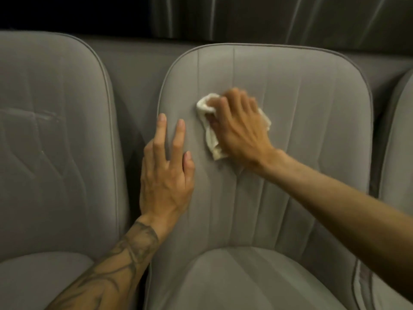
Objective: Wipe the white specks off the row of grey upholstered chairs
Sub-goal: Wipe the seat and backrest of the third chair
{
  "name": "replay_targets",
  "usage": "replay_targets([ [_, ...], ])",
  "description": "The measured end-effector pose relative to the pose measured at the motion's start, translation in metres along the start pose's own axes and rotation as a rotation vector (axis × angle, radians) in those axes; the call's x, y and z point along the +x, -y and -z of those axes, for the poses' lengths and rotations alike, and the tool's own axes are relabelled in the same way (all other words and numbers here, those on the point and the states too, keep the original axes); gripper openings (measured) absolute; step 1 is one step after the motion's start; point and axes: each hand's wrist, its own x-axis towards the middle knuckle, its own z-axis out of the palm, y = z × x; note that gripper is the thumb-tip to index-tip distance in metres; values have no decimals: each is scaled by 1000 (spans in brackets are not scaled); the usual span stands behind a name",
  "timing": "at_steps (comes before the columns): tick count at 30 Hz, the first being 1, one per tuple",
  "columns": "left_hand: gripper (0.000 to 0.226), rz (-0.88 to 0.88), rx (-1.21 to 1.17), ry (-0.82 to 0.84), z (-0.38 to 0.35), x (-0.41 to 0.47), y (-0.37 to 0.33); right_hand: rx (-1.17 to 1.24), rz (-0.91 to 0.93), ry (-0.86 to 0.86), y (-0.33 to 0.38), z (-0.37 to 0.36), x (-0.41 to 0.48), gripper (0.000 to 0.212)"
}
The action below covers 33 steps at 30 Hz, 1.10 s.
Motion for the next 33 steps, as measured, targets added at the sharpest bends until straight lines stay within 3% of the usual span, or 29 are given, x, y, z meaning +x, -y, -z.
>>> replay_targets([
  [5,53,6,-5,-11,0,1,-1,-34,-387,-205,-6,-6,44,22],
  [6,53,5,-13,-12,0,1,0,-20,-362,-186,7,-9,32,22],
  [10,53,12,-42,-9,1,2,0,72,21,68,24,-4,-17,27],
  [12,53,20,-42,-6,1,3,0,19,100,74,10,0,0,27],
  [19,48,18,-88,-19,3,2,-1,52,-330,-207,31,-22,29,21],
  [27,47,15,-103,-6,6,2,-3,149,-77,44,46,-27,-94,22],
  [30,48,15,-97,-4,7,4,-4,52,-117,-51,25,-24,-45,20],
  [33,48,20,-92,-15,5,3,-1,-38,-336,-228,8,-26,9,18],
])
